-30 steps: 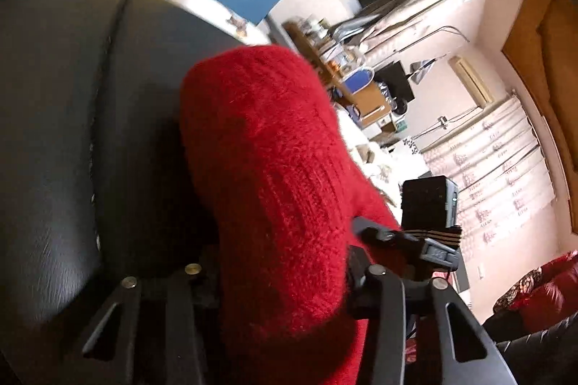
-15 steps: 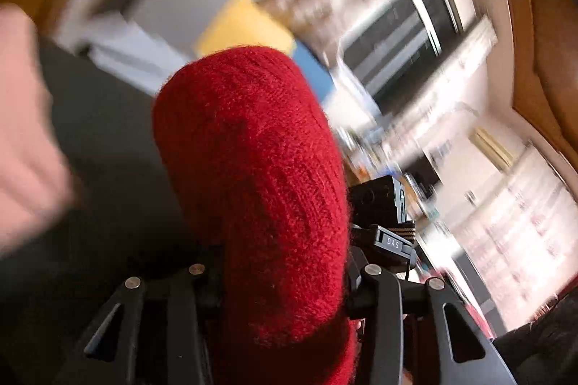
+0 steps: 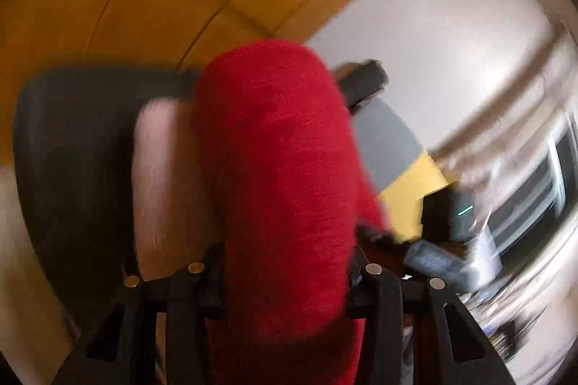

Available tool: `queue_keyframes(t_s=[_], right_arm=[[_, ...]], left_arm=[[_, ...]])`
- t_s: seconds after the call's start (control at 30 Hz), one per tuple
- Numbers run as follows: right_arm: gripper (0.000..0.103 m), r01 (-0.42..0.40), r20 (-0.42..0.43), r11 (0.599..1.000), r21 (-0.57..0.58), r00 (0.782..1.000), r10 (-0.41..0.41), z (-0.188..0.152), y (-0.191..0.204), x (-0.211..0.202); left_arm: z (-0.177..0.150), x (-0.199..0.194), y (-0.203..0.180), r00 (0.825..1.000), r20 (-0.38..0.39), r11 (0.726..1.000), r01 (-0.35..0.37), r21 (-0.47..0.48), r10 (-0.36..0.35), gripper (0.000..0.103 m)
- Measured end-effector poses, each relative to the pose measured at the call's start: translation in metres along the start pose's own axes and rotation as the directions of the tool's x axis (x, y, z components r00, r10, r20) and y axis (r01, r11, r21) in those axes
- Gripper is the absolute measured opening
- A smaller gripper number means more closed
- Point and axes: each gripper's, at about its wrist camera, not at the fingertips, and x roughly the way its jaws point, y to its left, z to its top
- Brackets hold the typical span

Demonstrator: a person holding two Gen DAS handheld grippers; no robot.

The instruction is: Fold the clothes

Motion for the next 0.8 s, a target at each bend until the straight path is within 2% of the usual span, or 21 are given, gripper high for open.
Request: queue_keyframes(t_s=[0.07, 0.13, 0.23, 0.3, 0.37, 0.43, 0.53, 0.6, 0.67, 0.73, 0.8], right_arm=[[0.075, 0.014, -0.043, 0.998, 0.057, 0.999, -0.012, -0.006, -0.026, 0.028], [0.078, 0.024, -0.066, 0.996, 0.089, 0.998, -0.018, -0.011, -0.041, 0.042], [0.084, 0.041, -0.05, 0.997, 0.065, 0.998, -0.038, -0.012, -0.033, 0.028], [0.087, 0.088, -0.034, 0.996, 0.026, 0.996, -0.087, -0.007, -0.025, 0.013], [0.088, 0.141, 0.018, 0.99, -0.029, 0.99, -0.141, -0.002, -0.011, -0.009], [0.088, 0.178, 0.084, 0.98, -0.094, 0.982, -0.17, 0.0, 0.007, -0.035], [0.088, 0.17, 0.143, 0.961, -0.218, 0.98, -0.14, -0.016, 0.048, -0.059], [0.088, 0.141, 0.133, 0.945, -0.295, 0.986, -0.105, -0.036, 0.074, -0.058], [0.088, 0.126, 0.096, 0.923, -0.363, 0.991, -0.097, -0.06, 0.089, -0.052], [0.088, 0.138, 0.06, 0.916, -0.376, 0.99, -0.125, -0.07, 0.08, -0.04], [0.088, 0.169, 0.031, 0.911, -0.377, 0.985, -0.17, -0.075, 0.067, -0.025]], left_arm=[[-0.003, -0.004, -0.011, 1.0, 0.015, 0.998, -0.013, 0.062, 0.013, 0.049], [-0.005, -0.008, -0.027, 0.999, 0.015, 0.992, -0.052, 0.117, 0.051, 0.05], [-0.005, -0.025, -0.046, 0.993, 0.037, 0.978, -0.114, 0.176, 0.109, 0.054], [-0.006, -0.049, -0.058, 0.984, 0.1, 0.959, -0.17, 0.227, 0.151, 0.054], [-0.007, -0.078, -0.07, 0.964, 0.194, 0.937, -0.232, 0.261, 0.184, 0.055], [-0.006, -0.095, -0.083, 0.95, 0.262, 0.924, -0.247, 0.292, 0.171, 0.058], [-0.01, -0.1, -0.113, 0.946, 0.31, 0.9, -0.211, 0.382, 0.091, 0.063], [-0.008, -0.088, -0.129, 0.958, 0.282, 0.881, -0.176, 0.439, 0.052, 0.064], [0.001, -0.07, -0.131, 0.972, 0.231, 0.877, -0.147, 0.457, 0.043, 0.064], [0.02, -0.027, -0.112, 0.978, 0.16, 0.883, -0.19, 0.429, 0.133, 0.063], [0.032, 0.01, -0.09, 0.97, 0.104, 0.884, -0.245, 0.398, 0.221, 0.057]])
